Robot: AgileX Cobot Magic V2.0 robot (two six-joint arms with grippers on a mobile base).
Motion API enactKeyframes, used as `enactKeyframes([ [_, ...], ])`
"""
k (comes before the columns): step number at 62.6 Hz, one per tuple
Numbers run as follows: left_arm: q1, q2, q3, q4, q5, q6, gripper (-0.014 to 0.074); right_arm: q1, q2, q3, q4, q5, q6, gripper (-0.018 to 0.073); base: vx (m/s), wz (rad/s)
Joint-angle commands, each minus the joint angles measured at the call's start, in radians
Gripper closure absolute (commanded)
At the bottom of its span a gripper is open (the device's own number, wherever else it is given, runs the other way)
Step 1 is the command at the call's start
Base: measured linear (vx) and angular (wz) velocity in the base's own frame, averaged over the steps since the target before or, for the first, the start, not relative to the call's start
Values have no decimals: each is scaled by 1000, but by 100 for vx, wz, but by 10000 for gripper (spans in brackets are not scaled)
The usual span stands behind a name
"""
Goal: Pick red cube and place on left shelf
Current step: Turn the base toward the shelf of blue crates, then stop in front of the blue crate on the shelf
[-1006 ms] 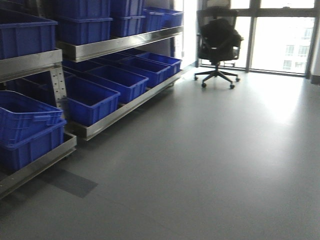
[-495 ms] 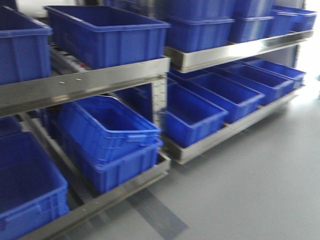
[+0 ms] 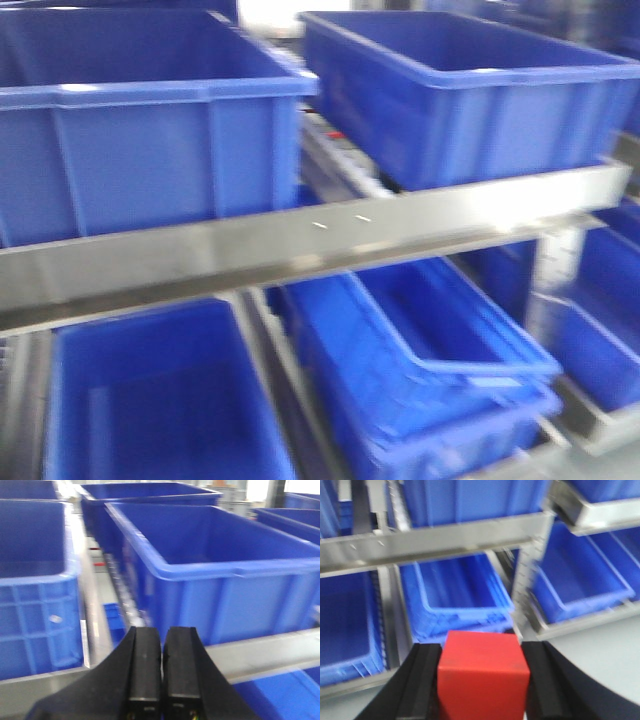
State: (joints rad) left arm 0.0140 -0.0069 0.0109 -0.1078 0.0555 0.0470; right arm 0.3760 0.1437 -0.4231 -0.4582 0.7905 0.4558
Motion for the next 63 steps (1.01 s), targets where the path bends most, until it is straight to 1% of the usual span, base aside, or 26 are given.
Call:
enactKeyframes([
  [1, 2, -13, 24, -7, -81, -7, 495, -4, 13, -26, -40, -73, -6, 440, 44, 57],
  [21, 2, -13, 24, -7, -81, -7, 495, -4, 13, -26, -40, -73, -6, 440, 37, 51],
  [40, 2, -13, 24, -7, -81, -7, 495, -4, 13, -26, -40, -73, -6, 440, 25, 43],
  [63, 2, -13, 24, -7, -81, -7, 495, -4, 13, -26, -40, -73, -6, 440, 16, 17],
])
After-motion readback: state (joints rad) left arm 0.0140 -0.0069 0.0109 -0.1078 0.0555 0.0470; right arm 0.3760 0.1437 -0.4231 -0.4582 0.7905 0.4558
